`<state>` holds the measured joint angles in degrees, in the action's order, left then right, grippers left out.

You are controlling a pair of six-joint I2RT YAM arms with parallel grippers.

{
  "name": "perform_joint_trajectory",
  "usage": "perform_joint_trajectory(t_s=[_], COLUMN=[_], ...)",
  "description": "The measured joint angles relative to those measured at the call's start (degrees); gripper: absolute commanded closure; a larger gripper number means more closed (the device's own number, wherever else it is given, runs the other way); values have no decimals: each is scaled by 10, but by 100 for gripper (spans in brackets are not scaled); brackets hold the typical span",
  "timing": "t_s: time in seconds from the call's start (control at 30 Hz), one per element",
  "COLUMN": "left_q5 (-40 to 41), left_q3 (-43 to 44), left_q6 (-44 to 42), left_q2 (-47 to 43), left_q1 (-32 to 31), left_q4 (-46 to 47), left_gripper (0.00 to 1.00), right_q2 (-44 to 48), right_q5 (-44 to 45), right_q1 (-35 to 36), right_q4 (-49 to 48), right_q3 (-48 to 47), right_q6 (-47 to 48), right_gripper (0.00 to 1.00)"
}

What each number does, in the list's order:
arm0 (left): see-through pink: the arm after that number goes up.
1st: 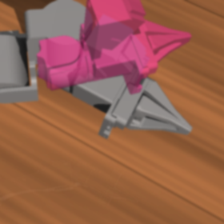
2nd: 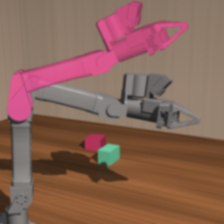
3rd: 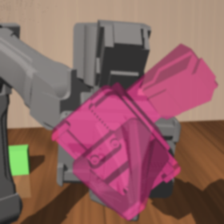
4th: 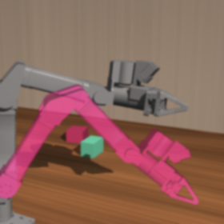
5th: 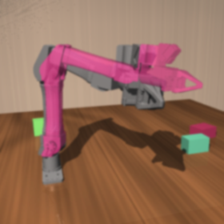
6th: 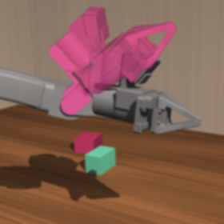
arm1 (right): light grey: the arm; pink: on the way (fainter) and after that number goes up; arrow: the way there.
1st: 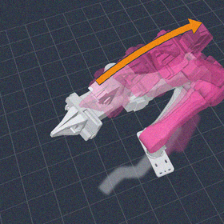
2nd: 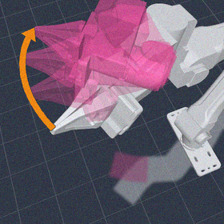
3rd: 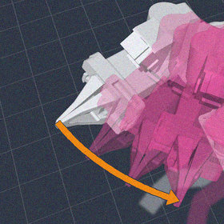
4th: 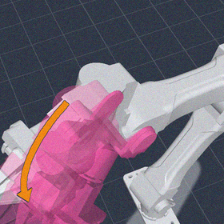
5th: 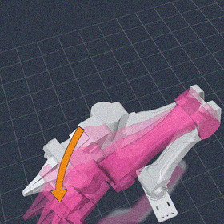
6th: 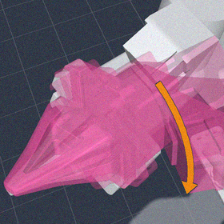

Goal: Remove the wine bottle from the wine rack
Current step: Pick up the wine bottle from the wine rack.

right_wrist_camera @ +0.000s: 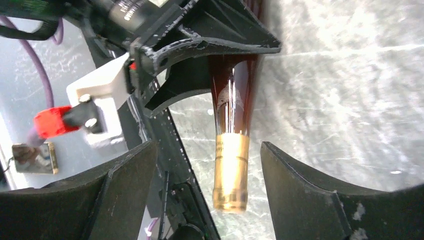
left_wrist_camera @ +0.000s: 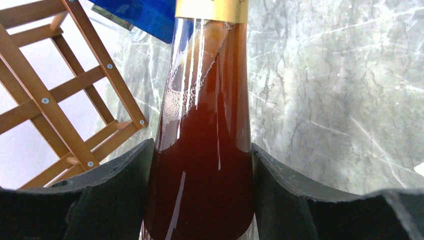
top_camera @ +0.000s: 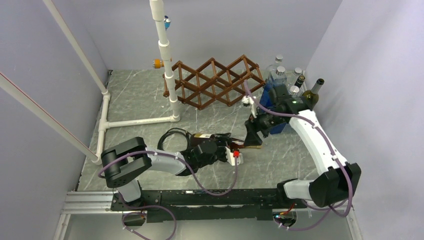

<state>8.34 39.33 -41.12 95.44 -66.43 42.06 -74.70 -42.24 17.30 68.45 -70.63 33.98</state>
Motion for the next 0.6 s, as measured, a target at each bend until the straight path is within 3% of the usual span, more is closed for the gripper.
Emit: perform_joint_trajectory(t_s=[0.3, 0.6], left_q5=[-1, -5], left_q3=[-5, -7], left_q6=[19, 39], left_q2=[0, 0], left_q1=[6, 13], left_q4=[-21, -37], left_gripper=[100, 100], right_q2=[68, 133], right_q5=[-95, -84], right_q1=[-85, -111], right_q4=[41, -28], right_q3=[-40, 82], right_q6=[87, 143], right_gripper=[15, 12])
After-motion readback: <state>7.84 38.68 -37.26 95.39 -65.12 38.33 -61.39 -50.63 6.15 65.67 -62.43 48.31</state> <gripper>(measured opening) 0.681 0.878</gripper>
